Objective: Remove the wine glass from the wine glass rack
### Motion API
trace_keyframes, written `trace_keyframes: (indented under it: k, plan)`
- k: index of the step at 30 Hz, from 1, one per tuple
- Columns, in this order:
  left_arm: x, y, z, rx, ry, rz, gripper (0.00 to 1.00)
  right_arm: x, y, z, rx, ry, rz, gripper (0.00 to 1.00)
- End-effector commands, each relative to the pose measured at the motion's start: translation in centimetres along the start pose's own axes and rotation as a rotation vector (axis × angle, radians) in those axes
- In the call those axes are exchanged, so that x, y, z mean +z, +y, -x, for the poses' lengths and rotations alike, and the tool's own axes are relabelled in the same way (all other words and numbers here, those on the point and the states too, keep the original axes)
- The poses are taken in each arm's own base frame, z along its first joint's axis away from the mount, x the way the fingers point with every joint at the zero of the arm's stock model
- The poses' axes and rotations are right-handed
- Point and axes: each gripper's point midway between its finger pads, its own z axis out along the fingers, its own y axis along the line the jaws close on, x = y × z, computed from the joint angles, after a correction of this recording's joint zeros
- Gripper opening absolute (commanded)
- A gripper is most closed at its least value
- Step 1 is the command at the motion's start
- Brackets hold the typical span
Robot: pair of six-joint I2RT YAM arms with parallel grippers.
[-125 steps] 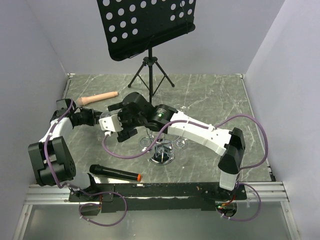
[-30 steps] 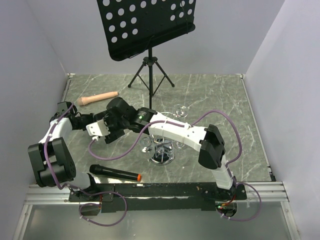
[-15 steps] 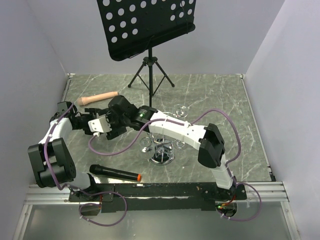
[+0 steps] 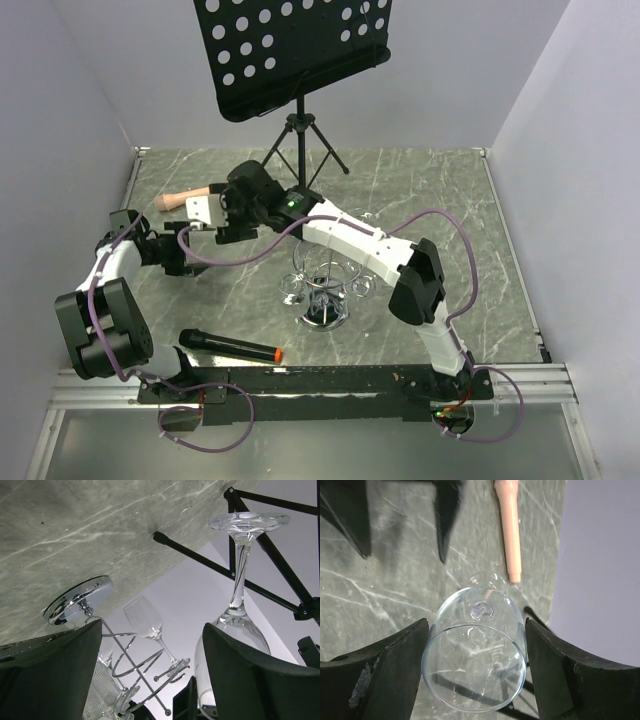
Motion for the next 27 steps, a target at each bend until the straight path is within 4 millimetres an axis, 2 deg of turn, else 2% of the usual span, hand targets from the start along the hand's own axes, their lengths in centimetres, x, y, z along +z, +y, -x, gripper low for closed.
trace_keyframes:
  k: [1,16,23,27]
  plan:
    - [-0.5,0.1,0.7,-0.029,-0.032,0.001,0.84,-4.3,-4.6,1.4,0.089,-0.057,-0.110,0.38]
    - [-0.5,0.3,2.7,-0.046,-0.072,0.004,0.81,-9.7,-6.1,-2.7,0.346,-0.029,-0.079,0.34]
    - [-0.3,1.2,4.3,-0.054,-0.097,0.007,0.75,-12.1,-5.1,-2.8,0.421,-0.041,-0.027,0.32]
    - [-0.2,1.8,5.1,-0.040,-0.116,0.029,0.72,-13.4,-5.0,-4.5,0.495,-0.022,-0.028,0.32]
